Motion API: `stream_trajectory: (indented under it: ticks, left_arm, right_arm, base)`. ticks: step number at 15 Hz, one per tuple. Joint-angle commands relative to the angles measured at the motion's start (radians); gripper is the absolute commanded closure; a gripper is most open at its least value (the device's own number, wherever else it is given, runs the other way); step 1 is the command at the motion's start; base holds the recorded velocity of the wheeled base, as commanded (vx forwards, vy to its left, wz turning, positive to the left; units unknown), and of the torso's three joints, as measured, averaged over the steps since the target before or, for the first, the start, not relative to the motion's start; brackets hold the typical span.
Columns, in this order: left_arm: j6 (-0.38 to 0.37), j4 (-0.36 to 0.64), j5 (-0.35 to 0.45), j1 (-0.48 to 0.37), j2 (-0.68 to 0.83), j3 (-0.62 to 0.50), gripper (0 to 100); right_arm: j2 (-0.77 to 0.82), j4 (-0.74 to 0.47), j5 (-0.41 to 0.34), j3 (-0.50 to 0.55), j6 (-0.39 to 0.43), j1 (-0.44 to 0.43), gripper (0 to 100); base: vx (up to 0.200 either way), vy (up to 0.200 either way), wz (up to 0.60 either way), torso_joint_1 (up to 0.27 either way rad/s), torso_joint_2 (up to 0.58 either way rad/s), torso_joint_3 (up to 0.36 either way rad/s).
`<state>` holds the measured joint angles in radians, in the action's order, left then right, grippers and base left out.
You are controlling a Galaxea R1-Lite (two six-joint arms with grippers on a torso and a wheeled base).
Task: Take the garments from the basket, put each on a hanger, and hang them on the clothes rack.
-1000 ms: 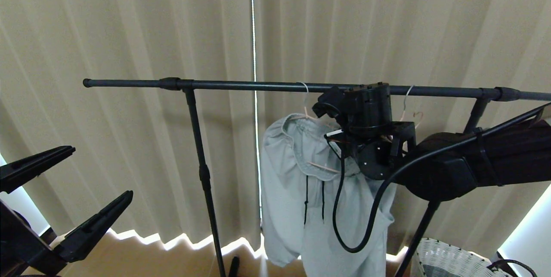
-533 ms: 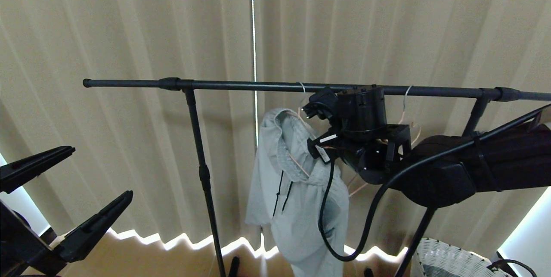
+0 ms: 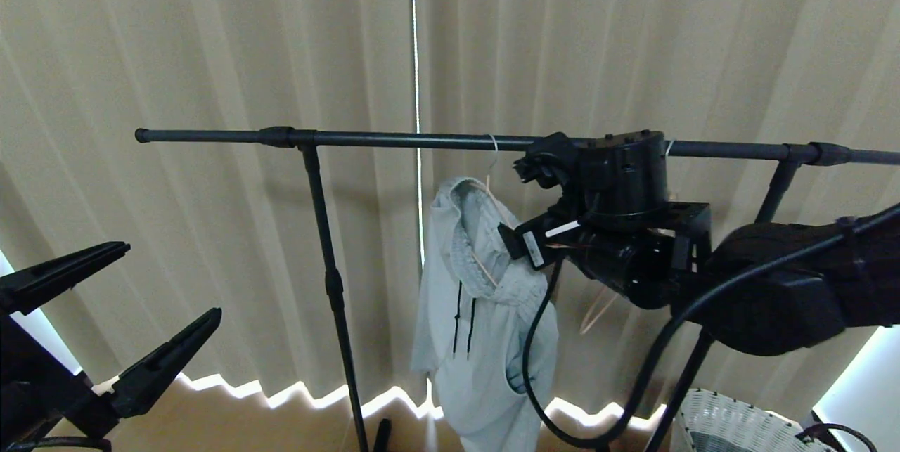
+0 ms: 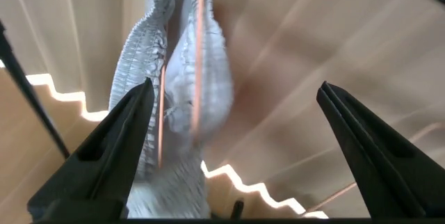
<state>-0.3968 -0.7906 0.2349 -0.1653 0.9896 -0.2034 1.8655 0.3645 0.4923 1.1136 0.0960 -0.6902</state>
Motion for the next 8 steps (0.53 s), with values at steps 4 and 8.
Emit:
stream_trajectory:
  ticks: [4,8]
  left_arm:
    - [0.018,-0.001,-0.003,0.006,0.077,-0.028,0]
    - [0.021,0.001,-0.003,0.003,0.077,-0.022,0]
  right_arm:
    - [-0.404,-0.042,0.008,-0.311,0.002,0.011,0]
    - [-0.614,-0.058,0.011,-0.502,0.013,0.017,0]
  base:
    - [0.0,0.0,0.0,0.0,0.0,0.0]
    - [0.0,0.0,0.0,0.0,0.0,0.0]
